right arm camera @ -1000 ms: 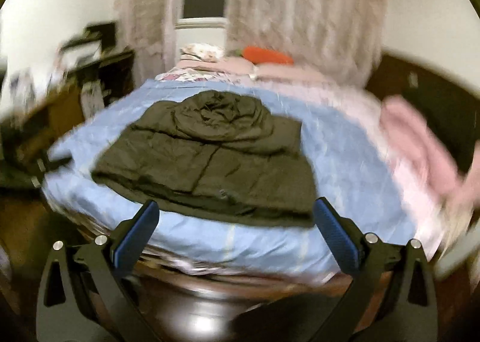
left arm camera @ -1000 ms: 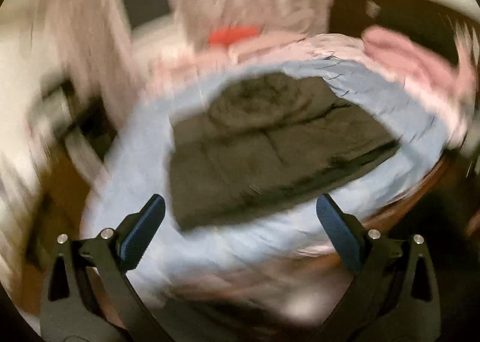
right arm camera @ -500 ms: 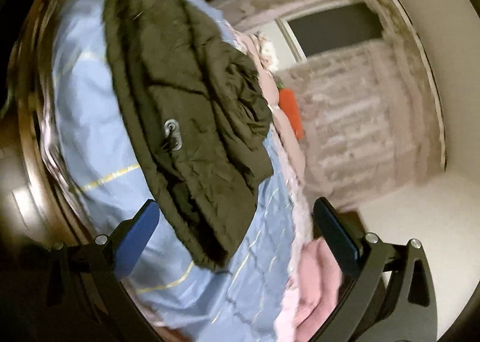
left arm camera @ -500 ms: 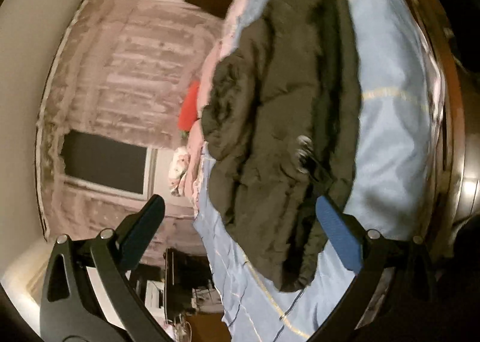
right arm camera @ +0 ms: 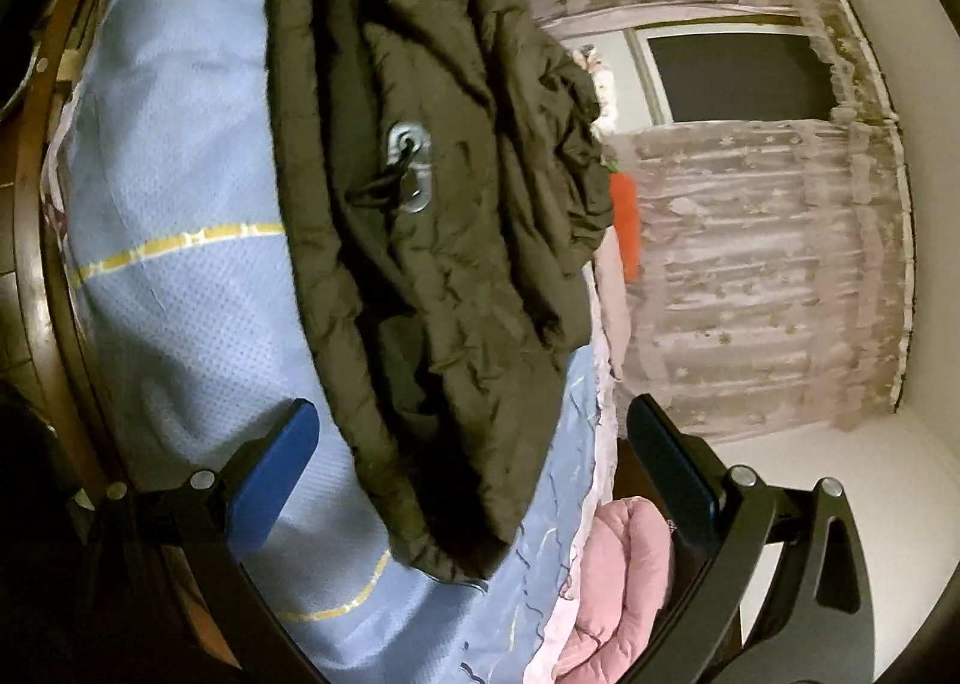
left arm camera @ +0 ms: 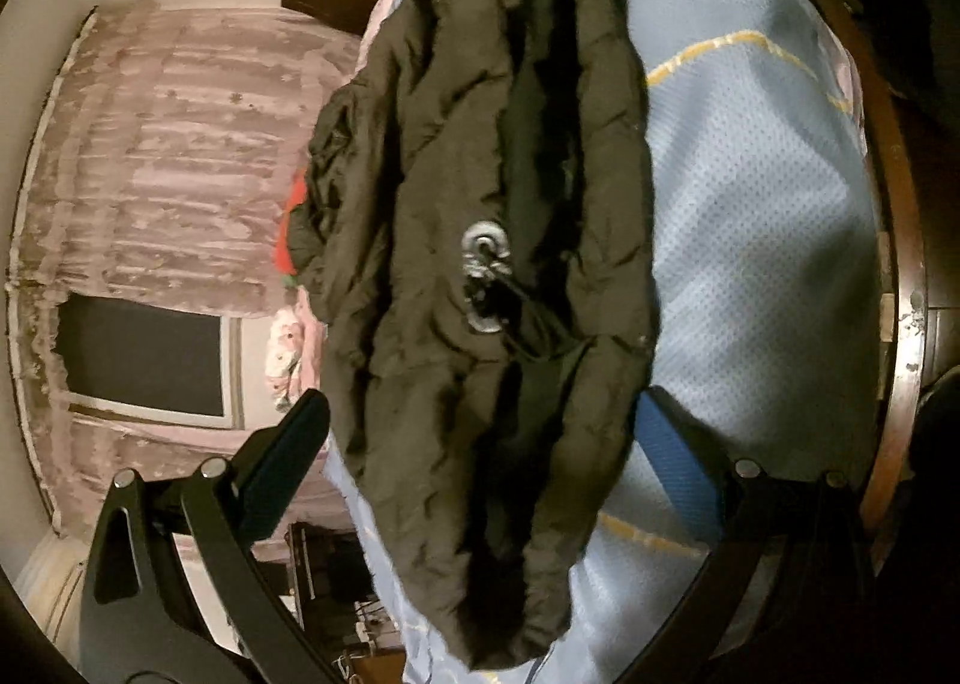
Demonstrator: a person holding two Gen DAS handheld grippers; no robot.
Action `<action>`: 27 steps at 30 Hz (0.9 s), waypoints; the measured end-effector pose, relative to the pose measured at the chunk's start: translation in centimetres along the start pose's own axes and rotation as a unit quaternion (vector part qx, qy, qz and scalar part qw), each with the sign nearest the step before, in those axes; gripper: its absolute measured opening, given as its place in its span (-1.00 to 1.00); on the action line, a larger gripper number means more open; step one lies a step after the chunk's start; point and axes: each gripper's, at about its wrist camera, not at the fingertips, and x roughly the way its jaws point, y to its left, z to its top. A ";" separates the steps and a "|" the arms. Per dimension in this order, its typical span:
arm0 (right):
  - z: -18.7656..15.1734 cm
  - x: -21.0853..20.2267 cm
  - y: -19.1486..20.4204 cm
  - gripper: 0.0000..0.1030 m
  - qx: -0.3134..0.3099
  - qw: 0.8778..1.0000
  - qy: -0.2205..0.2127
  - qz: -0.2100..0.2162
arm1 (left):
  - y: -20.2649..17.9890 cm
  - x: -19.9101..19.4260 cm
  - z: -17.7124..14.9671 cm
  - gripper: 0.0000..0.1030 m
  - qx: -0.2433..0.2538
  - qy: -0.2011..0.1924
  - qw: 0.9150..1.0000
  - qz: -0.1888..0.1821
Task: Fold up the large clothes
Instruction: 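Lift the held jacket edge with both tools and fold it over the other half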
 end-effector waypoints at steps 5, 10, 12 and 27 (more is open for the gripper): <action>0.1 1.5 0.8 0.97 0.000 1.000 0.005 0.004 | 0.5 1.2 0.1 0.96 -0.011 -0.007 1.000 -0.012; 0.4 2.9 0.8 0.97 0.007 1.000 0.015 0.012 | 1.2 1.9 0.0 0.96 -0.030 -0.010 0.999 -0.034; 0.7 3.4 0.6 0.97 0.008 1.000 0.019 0.014 | 1.7 2.5 0.1 0.96 -0.038 -0.007 0.998 -0.041; 1.6 8.0 -1.0 -0.51 0.057 0.990 0.108 0.068 | 4.3 7.1 -0.4 -0.25 -0.122 0.069 0.987 -0.081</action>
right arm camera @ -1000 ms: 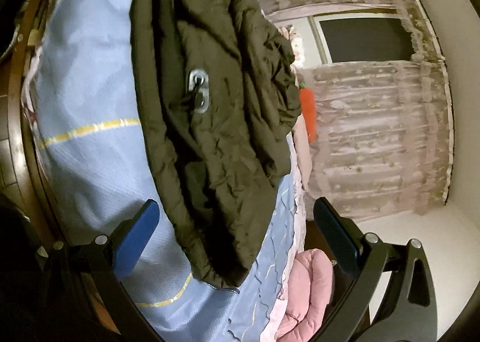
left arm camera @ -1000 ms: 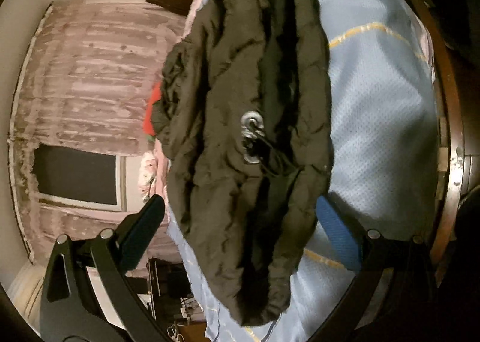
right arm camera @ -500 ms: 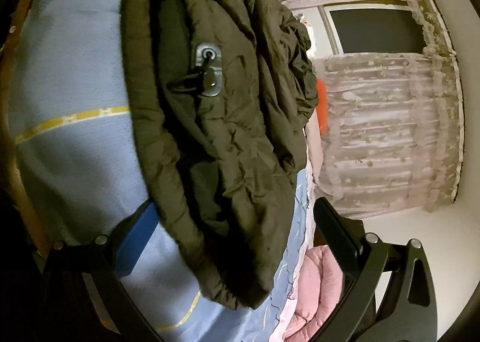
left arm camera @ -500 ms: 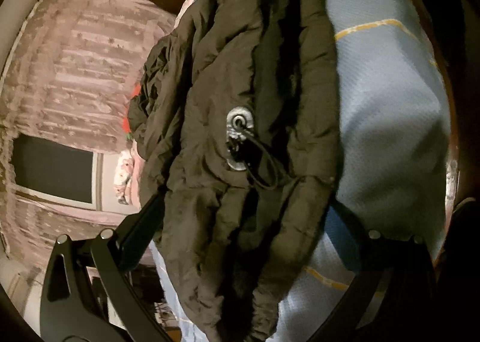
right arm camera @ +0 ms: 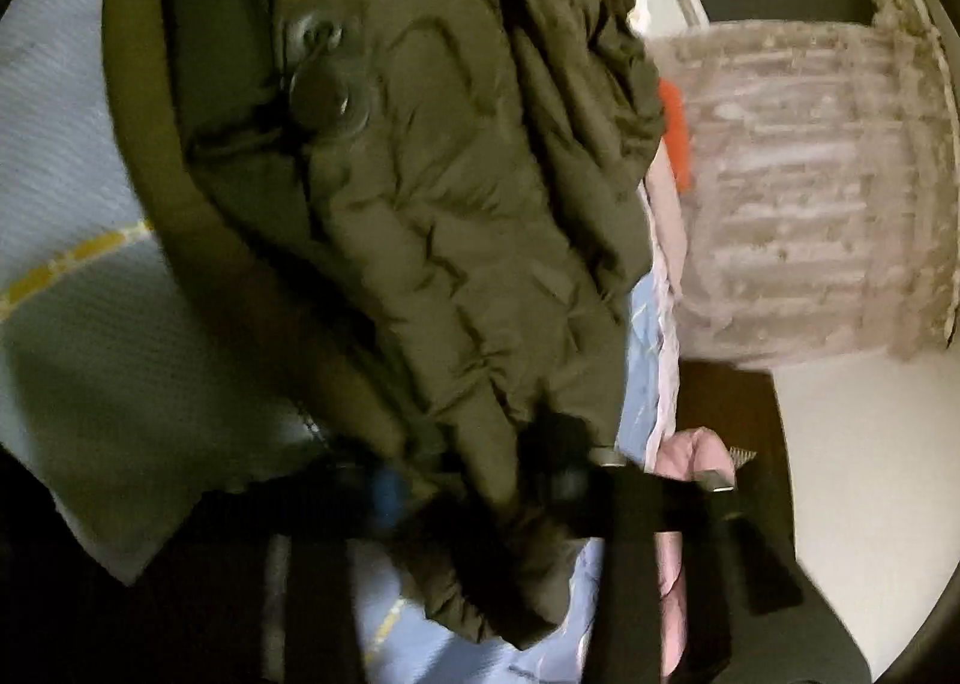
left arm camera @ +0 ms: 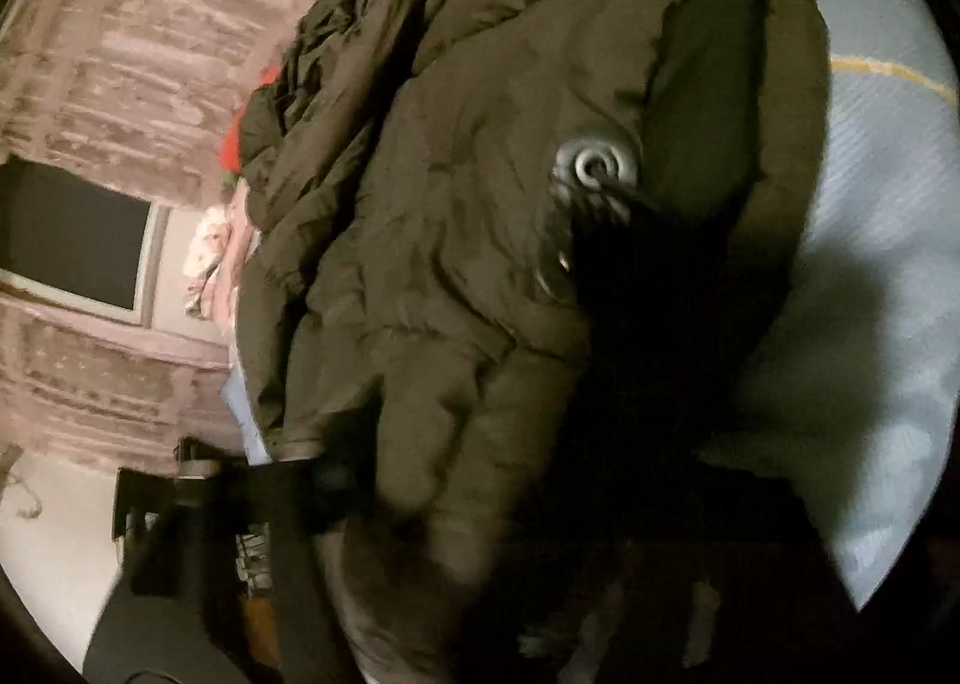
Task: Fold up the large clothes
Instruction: 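Lift the held jacket edge with both tools and fold it over the other half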
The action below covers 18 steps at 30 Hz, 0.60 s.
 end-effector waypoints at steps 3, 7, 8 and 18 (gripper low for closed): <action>0.3 -0.7 -0.7 -0.74 0.030 0.999 -0.005 -0.014 | -0.3 -0.1 0.0 -0.54 -0.007 0.006 1.000 0.014; 0.7 -1.5 -2.7 -0.83 0.072 0.997 -0.011 0.003 | 1.8 -1.4 0.5 -0.73 -0.055 -0.003 0.998 0.018; 1.0 -1.7 -3.3 -0.83 0.076 0.997 -0.015 -0.003 | 2.4 -1.7 0.7 -0.73 -0.057 -0.006 0.998 0.030; 3.1 -3.9 -13.5 -0.83 0.181 0.981 -0.065 -0.023 | 12.8 -3.7 3.6 -0.70 -0.183 -0.022 0.980 0.071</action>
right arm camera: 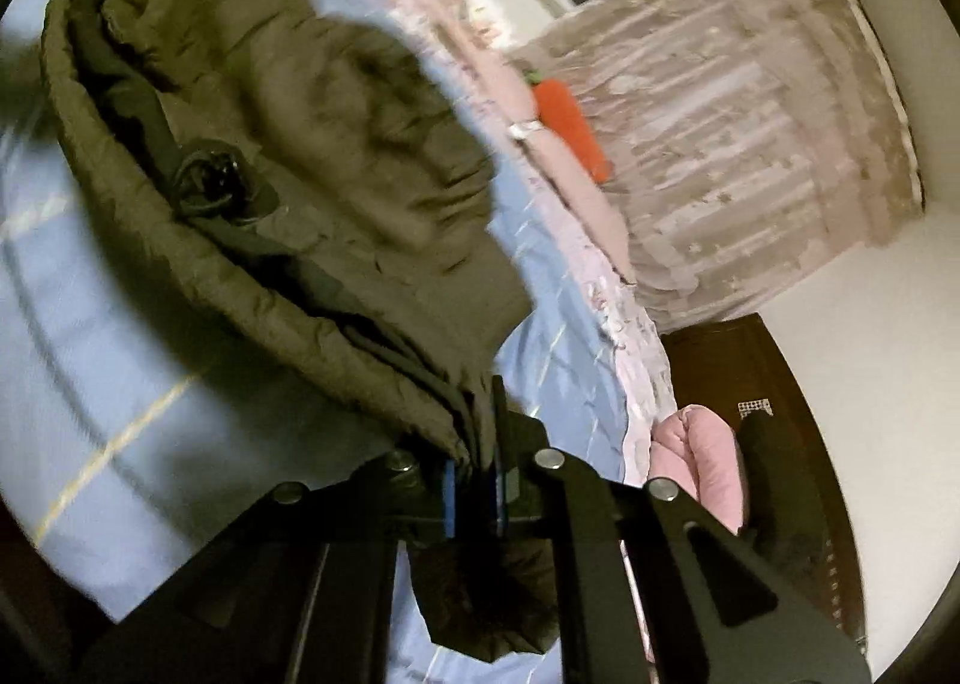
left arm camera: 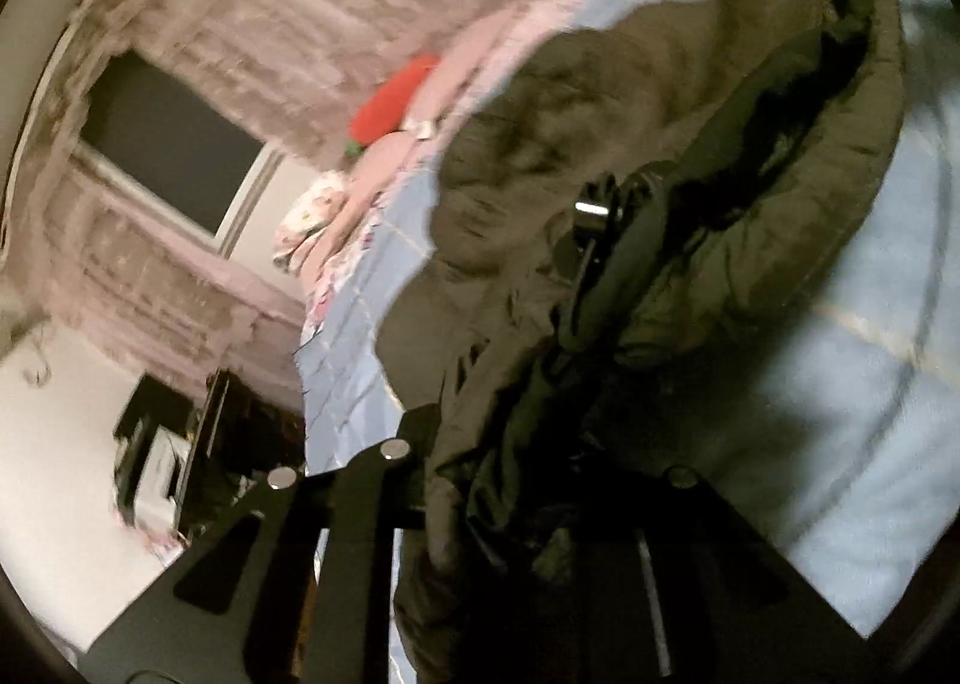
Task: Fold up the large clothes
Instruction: 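Lift the held jacket edge with both tools and fold it over the other half, then open both tools to release the folded jacket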
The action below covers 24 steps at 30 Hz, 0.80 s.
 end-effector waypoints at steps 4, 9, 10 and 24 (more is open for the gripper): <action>3.2 2.6 -3.7 -0.83 0.033 0.999 -0.027 -0.009 | 4.6 3.5 3.7 -0.64 -0.054 0.002 0.999 0.004; 8.0 9.5 -7.3 -0.82 0.066 0.997 -0.042 -0.023 | 7.0 10.9 7.8 -0.55 -0.045 0.028 0.998 0.033; 8.7 10.7 -7.6 -0.82 0.069 0.996 -0.042 -0.024 | 7.3 12.6 8.5 -0.52 -0.045 0.036 0.998 0.033; 13.2 32.7 -6.4 0.72 0.165 0.982 -0.003 -0.097 | 11.1 32.3 9.6 0.96 -0.180 0.039 0.981 0.064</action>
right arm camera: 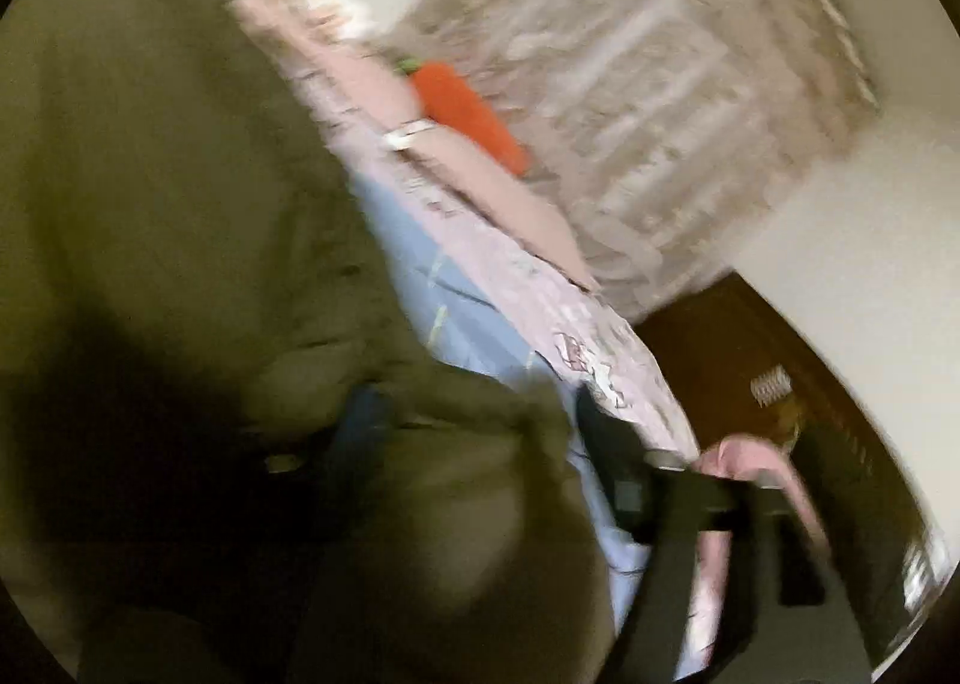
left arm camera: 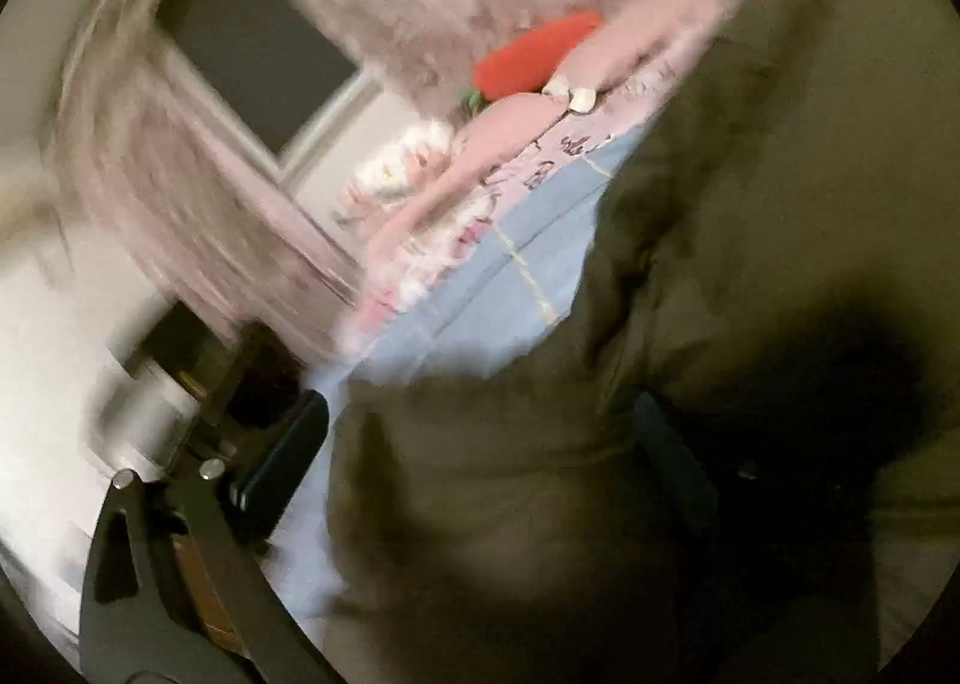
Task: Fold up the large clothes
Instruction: 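Open both tools to release the folded jacket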
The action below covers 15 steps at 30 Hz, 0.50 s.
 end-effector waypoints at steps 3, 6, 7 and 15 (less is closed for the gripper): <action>-1.4 1.7 -2.6 0.97 0.125 0.992 0.023 0.019 | 2.7 1.5 -2.1 0.96 -0.106 0.009 0.993 -0.053; -2.3 2.3 -4.4 0.97 0.183 0.978 0.053 0.079 | 3.1 0.5 -2.2 0.96 -0.111 0.003 0.993 -0.039; -2.2 1.9 -5.0 0.97 0.190 0.977 0.056 0.083 | 3.0 -0.3 -1.8 0.96 -0.099 -0.001 0.995 -0.017; 6.7 -6.0 -7.6 0.97 0.329 0.933 -0.058 0.133 | 1.6 -11.1 8.5 0.96 -0.219 -0.096 0.970 -0.045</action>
